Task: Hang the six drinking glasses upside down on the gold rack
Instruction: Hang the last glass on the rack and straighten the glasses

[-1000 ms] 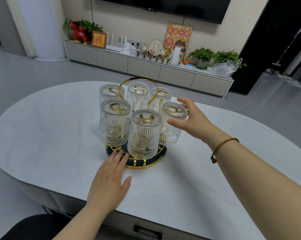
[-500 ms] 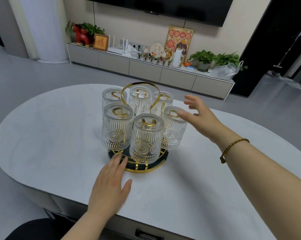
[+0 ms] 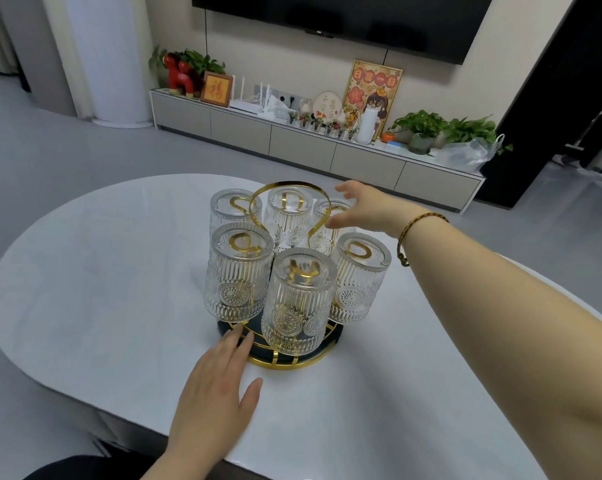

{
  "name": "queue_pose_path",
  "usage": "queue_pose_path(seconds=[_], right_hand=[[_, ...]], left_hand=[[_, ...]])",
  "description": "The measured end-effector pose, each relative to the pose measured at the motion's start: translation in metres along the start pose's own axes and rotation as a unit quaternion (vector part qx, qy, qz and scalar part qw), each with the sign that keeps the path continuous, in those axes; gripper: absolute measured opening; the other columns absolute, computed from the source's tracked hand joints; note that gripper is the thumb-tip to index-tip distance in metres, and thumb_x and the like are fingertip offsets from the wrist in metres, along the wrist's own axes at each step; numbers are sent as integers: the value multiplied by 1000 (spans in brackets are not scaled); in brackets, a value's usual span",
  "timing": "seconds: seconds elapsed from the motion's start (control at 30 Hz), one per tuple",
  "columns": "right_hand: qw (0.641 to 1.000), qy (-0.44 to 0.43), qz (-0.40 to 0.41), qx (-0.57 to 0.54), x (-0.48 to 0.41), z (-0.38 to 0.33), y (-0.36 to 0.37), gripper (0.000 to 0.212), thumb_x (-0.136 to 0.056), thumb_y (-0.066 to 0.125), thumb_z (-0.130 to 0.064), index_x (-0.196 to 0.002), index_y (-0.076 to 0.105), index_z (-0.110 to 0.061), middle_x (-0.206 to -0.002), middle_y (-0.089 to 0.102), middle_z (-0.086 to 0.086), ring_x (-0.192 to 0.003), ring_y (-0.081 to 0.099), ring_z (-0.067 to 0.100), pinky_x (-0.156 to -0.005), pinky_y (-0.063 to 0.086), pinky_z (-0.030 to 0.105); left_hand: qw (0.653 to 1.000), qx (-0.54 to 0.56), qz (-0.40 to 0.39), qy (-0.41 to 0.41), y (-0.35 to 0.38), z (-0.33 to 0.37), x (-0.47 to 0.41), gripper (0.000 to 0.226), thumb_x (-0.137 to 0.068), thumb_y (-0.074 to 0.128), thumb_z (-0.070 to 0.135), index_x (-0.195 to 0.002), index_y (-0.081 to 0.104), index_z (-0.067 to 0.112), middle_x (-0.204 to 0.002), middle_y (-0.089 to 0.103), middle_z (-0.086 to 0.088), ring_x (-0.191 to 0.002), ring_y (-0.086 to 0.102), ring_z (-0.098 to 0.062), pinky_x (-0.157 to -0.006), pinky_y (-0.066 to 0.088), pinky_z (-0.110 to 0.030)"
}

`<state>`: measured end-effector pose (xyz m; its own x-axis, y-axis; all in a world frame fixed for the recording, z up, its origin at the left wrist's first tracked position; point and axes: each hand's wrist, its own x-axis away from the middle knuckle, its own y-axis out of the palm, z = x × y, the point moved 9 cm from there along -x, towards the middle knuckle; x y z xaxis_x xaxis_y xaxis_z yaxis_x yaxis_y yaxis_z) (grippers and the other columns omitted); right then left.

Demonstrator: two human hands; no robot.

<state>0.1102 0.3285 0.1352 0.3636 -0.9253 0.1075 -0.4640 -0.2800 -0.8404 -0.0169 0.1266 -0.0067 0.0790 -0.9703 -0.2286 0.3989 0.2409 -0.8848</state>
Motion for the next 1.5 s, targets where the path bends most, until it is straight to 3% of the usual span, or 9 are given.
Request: queue_pose_path(seconds=[0.07,0.2,0.43,0.63,0.83,1.13,1.27,1.37,1.5], right_hand=[[1000,-3,-16,-8,-5,0,4,72,-73,66,-25,-134,28,-18,-144,30,11,-124,39,28,-93,41,37],[1000,-17,-15,-12,-8,2,2,72,-72,68,-23,-133,30,-18,-142,33,11,-122,41,27,-98,41,37],[999,-29,-8,-35,0,11,-1,67,-72,68,-26,-130,35,-18,-140,34,9,-120,40,24,-99,39,37],[997,-22,-26,-68,3,9,0,66,-74,66,-25,-131,33,-17,-141,33,10,-104,42,18,-84,43,31],[997,-18,-16,-66,2,13,-3,67,-74,64,-31,-131,32,-18,-143,33,9,-123,38,26,-96,35,37],[998,-39,-13,-40,-4,1,-9,61,-75,63,-32,-129,35,-21,-140,37,7,-121,38,21,-89,30,29],[998,-58,-11,-37,-6,-8,-9,56,-79,57,-18,-129,33,-20,-140,36,8,-109,40,16,-88,34,28],[996,-74,-1,-51,-6,-16,-14,50,-81,49,-9,-128,34,-17,-138,38,9,-106,38,14,-86,36,27],[996,-80,21,-15,-13,-24,-20,49,-81,56,-21,-127,37,-18,-136,42,8,-110,45,19,-87,37,29]], left_hand=[[1000,-3,-10,-5,0,-1,-1,70,-92,7,48,-114,58,7,-119,64,-12,-104,63,-22,-87,42,-27],[1000,7,-2,-14,-5,0,-3,76,-90,2,51,-115,58,5,-119,63,-14,-107,40,-14,-92,26,-31],[998,2,-42,-45,2,-4,-1,76,-90,1,50,-115,57,7,-119,64,-12,-99,66,-25,-69,56,-36],[997,-33,-52,-39,0,-1,-2,76,-90,-1,49,-114,58,8,-118,64,-11,-98,67,-23,-64,57,-38],[998,-15,-46,-35,-1,-2,-2,57,-74,36,40,-113,59,6,-117,64,-13,-97,67,-26,-64,57,-42],[999,-23,-26,-21,-4,-3,-1,57,-84,29,44,-116,57,7,-121,62,-13,-102,64,-26,-94,27,-31],[999,-40,-9,-10,-3,-2,-2,54,-77,35,41,-113,59,10,-117,65,-9,-98,66,-20,-92,34,-27],[999,-33,19,9,-3,-1,-2,50,-69,67,33,-111,61,9,-115,66,-10,-95,68,-21,-71,55,-31],[999,-32,37,17,-4,-1,-4,55,-59,80,30,-106,64,9,-110,69,-10,-89,70,-21,-66,57,-33]])
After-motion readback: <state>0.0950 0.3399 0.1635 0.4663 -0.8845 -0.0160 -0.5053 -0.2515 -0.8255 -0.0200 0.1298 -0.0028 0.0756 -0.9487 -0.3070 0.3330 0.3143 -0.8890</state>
